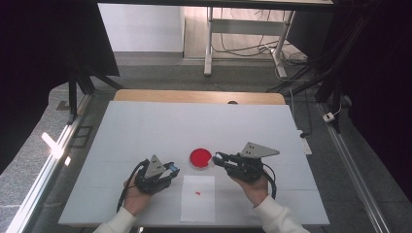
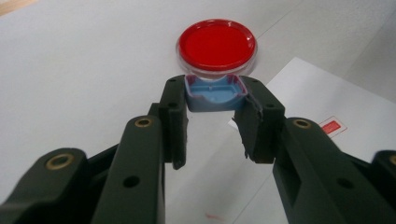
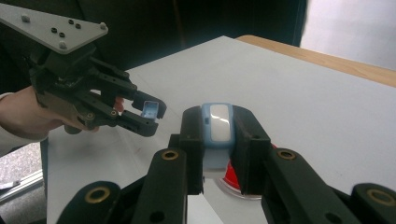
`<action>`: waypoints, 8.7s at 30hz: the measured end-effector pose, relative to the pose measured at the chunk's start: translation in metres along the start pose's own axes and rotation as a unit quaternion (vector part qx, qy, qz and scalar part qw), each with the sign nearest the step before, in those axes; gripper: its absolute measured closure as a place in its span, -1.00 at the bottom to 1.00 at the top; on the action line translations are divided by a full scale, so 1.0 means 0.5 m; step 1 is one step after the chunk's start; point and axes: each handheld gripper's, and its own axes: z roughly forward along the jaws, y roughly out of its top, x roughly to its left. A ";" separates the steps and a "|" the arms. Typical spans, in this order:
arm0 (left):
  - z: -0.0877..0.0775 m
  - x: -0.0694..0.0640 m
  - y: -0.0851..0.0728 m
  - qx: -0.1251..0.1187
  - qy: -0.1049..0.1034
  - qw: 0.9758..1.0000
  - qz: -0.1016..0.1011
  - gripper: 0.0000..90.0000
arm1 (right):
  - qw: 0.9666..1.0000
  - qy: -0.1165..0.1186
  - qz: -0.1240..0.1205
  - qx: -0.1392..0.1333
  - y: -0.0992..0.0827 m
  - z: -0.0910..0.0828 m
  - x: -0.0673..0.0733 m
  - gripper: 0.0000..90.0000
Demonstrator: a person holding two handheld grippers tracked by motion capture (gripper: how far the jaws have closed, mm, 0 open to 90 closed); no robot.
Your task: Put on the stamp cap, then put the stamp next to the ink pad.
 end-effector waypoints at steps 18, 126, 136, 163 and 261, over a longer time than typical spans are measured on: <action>0.039 -0.028 0.032 0.000 -0.020 1.000 0.021 0.43 | 1.000 0.000 0.001 -0.001 0.000 0.000 0.001 0.68; 0.125 -0.105 0.096 -0.023 -0.029 0.997 0.064 0.43 | 0.996 -0.056 0.065 0.023 -0.014 0.035 0.026 0.68; 0.123 -0.109 0.096 -0.027 -0.020 0.997 0.073 0.45 | 0.996 -0.054 0.067 0.022 -0.014 0.034 0.026 0.68; 0.114 -0.118 0.096 -0.041 -0.006 0.995 0.095 0.45 | 0.994 -0.027 0.106 0.024 -0.016 0.032 0.012 0.69; -0.145 0.066 -0.112 0.011 0.009 0.998 -0.066 -0.12 | 0.994 -0.076 -0.027 0.075 -0.004 0.015 -0.028 0.69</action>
